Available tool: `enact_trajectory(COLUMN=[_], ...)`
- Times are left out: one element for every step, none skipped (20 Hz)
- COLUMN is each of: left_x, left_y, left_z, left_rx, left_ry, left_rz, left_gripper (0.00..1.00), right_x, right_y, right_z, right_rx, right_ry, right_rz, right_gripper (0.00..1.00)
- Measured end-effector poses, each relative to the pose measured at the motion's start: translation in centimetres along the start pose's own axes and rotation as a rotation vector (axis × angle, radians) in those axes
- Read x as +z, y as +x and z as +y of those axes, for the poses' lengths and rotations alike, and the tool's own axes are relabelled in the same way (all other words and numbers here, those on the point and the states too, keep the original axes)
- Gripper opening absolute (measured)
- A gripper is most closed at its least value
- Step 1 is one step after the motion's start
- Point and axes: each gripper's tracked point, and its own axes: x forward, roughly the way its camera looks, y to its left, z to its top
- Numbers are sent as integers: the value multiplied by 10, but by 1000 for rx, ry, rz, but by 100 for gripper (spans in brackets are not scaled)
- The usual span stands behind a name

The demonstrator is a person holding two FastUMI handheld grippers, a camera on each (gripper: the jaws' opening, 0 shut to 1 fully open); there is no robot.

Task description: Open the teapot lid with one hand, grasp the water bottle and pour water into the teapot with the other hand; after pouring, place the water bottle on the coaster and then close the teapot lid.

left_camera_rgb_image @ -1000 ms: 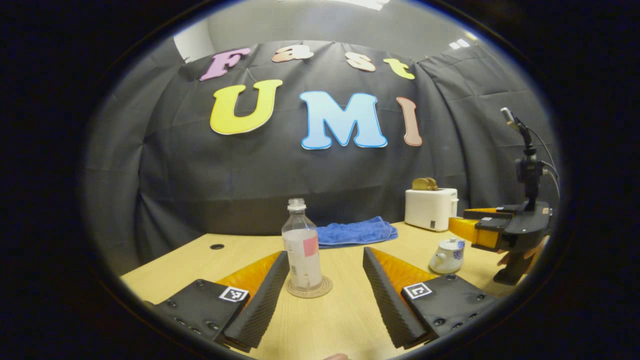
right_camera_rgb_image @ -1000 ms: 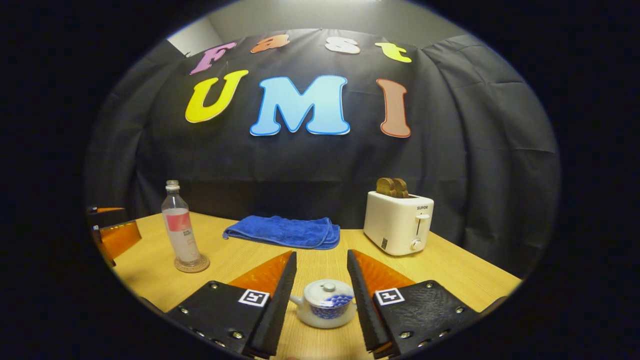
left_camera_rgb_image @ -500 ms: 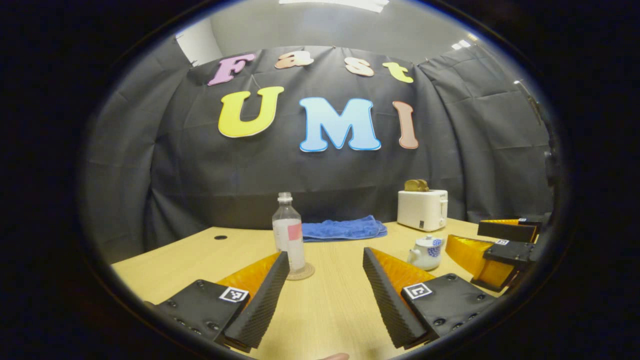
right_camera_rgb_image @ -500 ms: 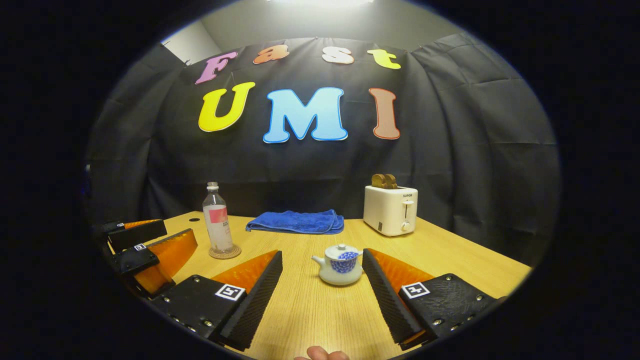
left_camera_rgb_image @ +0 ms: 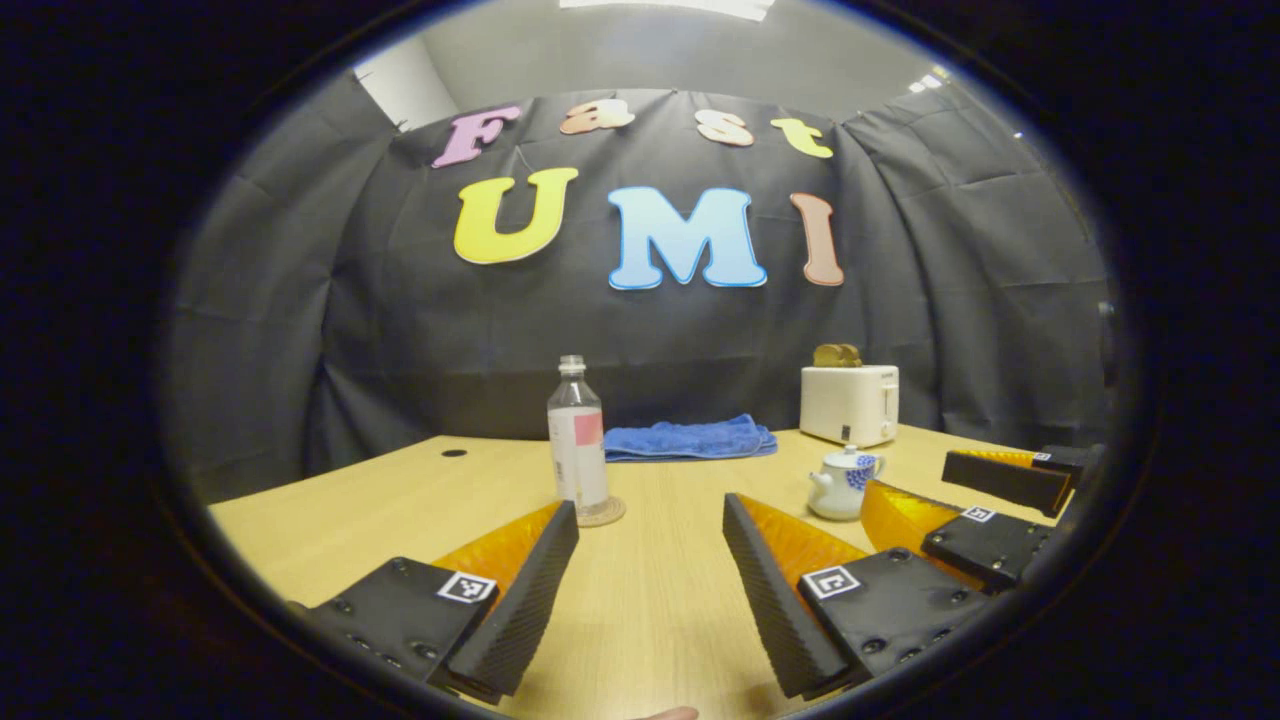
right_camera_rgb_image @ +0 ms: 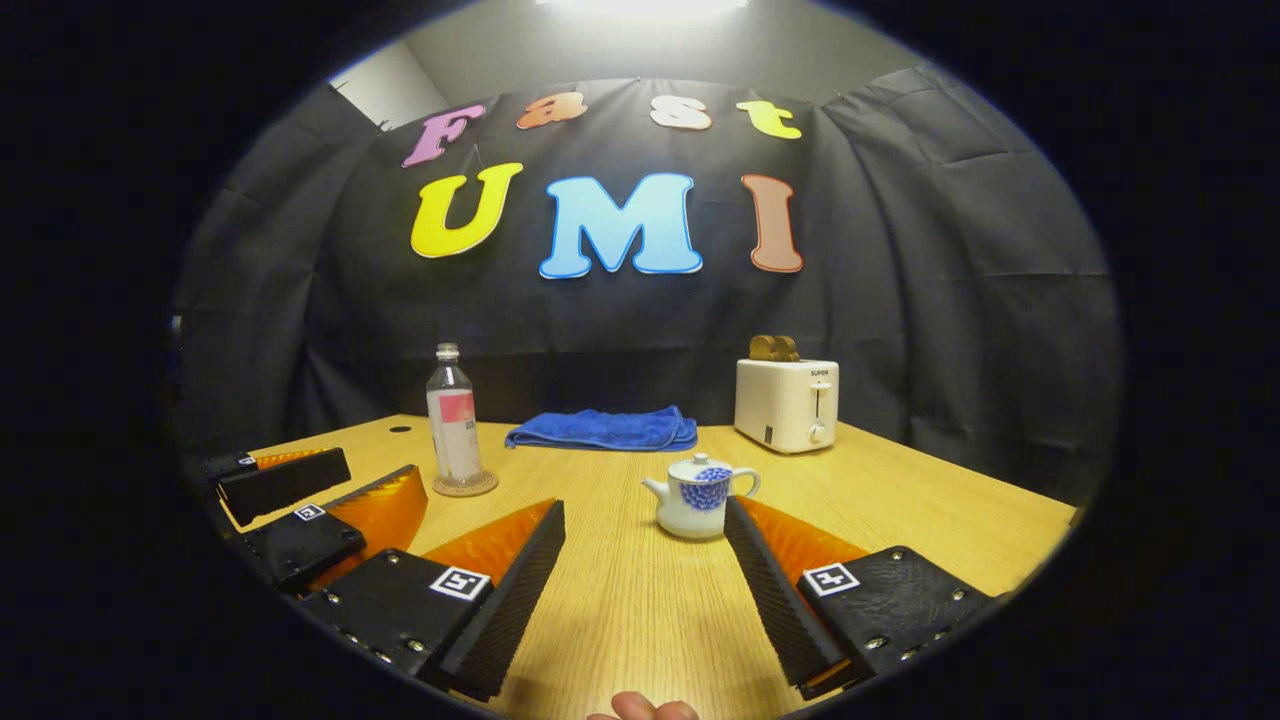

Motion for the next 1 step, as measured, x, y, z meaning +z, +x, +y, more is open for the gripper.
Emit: enact_trajectory(left_x=[-1], left_y=[2], left_z=[0], left_rx=[3], left_ry=[3], left_rz=[2], left_gripper=[100], right_x=[0], right_y=[-1], right_z=[0], right_rx=[4], right_ry=[-1], right_rz=[-2], right_gripper=[98])
